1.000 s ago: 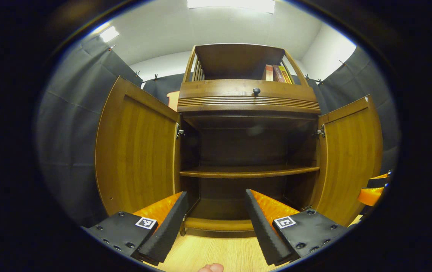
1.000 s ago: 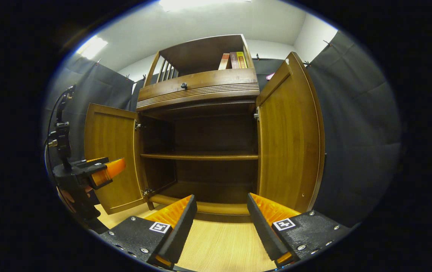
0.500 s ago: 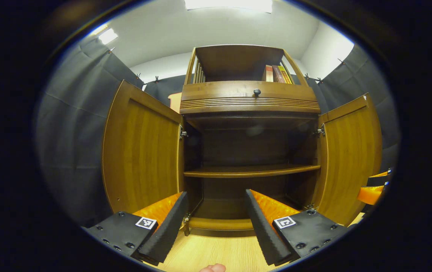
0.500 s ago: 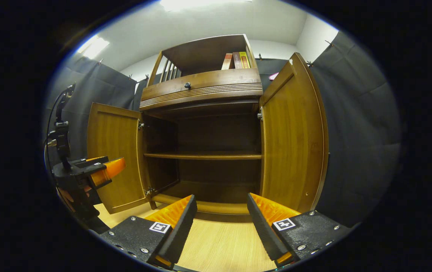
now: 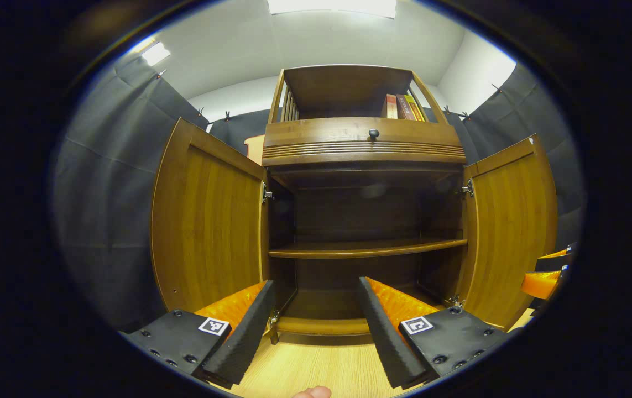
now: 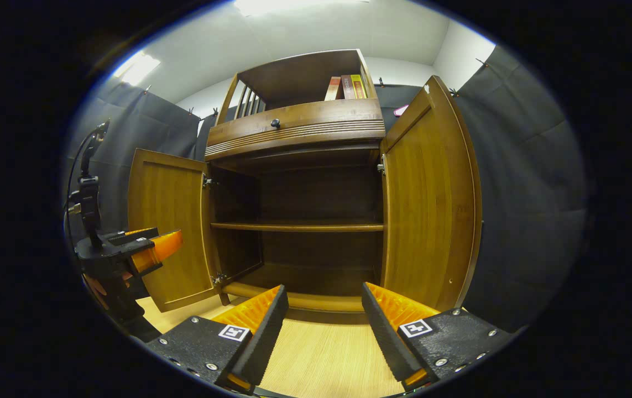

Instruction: Open the right door of the double-door shoe cabinet with the right hand, and open the left door with the left hand.

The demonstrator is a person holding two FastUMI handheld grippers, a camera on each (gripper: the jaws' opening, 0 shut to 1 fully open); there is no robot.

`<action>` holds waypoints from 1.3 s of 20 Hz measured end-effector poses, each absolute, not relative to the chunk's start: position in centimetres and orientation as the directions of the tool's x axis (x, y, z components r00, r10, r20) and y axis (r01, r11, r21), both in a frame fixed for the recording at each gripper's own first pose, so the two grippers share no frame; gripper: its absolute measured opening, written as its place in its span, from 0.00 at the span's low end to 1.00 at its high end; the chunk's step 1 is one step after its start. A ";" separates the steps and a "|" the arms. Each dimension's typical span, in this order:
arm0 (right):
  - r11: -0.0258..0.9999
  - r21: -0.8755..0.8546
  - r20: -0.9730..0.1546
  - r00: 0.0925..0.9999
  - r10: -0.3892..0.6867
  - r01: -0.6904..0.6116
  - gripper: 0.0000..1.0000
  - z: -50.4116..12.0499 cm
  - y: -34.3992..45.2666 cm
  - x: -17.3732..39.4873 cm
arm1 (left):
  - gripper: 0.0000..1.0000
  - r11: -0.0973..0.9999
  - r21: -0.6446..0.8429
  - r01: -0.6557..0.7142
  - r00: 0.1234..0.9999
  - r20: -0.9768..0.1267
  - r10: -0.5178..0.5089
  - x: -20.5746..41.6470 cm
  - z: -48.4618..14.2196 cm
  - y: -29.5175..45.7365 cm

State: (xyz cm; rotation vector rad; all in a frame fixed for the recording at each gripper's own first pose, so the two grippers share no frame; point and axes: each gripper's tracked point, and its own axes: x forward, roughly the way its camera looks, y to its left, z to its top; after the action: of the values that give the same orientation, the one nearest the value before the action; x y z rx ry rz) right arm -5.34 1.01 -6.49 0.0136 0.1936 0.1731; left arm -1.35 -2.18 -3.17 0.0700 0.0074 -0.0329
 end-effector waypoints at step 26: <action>0.986 0.031 -0.194 0.967 0.167 -0.165 0.83 -6.5 0.9 -5.8 | 0.96 0.997 0.072 0.025 1.000 -0.016 -0.024 -2.1 -3.4 -1.7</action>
State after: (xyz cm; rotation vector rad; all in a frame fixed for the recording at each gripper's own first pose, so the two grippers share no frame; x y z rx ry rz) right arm -5.82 0.90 -6.47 0.0147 0.1977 0.1679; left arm -2.07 -1.72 -3.36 0.0726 0.0150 -0.0244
